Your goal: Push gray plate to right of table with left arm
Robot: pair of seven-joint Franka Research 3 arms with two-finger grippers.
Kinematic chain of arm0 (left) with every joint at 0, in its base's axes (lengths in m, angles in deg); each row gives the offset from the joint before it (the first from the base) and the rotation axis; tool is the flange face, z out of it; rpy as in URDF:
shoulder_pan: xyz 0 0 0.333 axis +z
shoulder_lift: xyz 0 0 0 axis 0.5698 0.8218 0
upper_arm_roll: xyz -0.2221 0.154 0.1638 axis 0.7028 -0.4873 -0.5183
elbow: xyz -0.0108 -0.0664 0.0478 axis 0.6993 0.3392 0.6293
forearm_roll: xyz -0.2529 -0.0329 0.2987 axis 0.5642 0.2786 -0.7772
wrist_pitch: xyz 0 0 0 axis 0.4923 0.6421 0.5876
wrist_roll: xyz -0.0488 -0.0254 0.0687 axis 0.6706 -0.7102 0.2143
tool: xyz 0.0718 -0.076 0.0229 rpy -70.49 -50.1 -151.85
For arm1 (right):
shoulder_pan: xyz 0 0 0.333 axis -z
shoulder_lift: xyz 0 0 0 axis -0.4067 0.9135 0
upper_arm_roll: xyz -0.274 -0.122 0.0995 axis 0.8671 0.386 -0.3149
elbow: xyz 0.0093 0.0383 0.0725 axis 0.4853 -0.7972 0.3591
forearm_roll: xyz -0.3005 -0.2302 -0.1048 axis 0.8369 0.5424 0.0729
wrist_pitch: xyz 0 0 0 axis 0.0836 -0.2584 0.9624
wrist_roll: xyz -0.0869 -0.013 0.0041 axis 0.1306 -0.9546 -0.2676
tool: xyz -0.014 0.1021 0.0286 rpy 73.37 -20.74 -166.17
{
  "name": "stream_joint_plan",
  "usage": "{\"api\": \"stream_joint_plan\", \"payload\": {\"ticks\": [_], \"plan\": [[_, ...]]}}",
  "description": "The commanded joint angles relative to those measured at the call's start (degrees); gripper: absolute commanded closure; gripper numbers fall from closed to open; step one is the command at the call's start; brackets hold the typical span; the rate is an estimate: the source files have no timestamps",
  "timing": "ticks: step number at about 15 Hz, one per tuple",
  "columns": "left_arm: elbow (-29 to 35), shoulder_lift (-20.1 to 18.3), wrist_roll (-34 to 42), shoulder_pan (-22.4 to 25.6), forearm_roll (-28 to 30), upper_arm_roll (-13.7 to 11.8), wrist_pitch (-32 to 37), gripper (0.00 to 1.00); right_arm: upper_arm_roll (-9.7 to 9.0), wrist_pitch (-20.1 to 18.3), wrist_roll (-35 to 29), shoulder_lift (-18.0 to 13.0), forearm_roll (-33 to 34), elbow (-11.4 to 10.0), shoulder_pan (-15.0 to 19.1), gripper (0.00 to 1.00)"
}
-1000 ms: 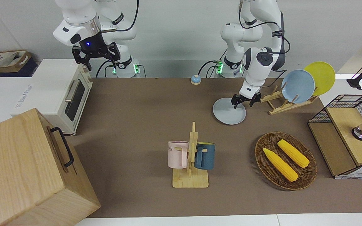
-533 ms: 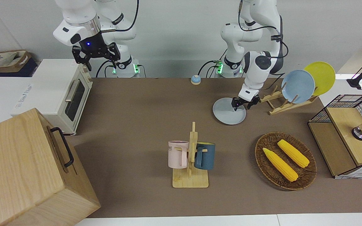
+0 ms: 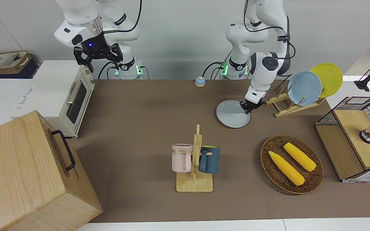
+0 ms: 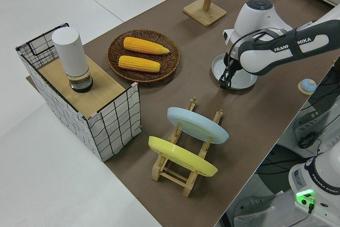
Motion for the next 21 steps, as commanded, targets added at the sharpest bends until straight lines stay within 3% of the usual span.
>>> {"api": "stream_joint_plan", "payload": {"ticks": [1,9,14,21], "plan": [[1.0,0.7,-1.0,0.4,-1.1,-0.1,-1.7,1.0,-0.98,-0.9,-0.7,-0.2,-0.2,0.5,1.1,0.017],[0.5,2.6,-4.2,-0.8,-1.2,0.3,-2.9,1.0,-0.98,-0.9,-0.7,-0.2,-0.3,0.5,1.1,0.017],[-2.0,6.1,-18.5,-5.1,-1.3,3.3,-4.0,1.0,-0.89,-0.9,-0.7,-0.2,-0.3,0.5,1.1,0.017],[-8.6,10.6,-37.5,-15.7,-1.3,3.4,-3.3,1.0,-0.98,-0.9,-0.7,-0.2,-0.3,0.5,1.1,0.017]]}}
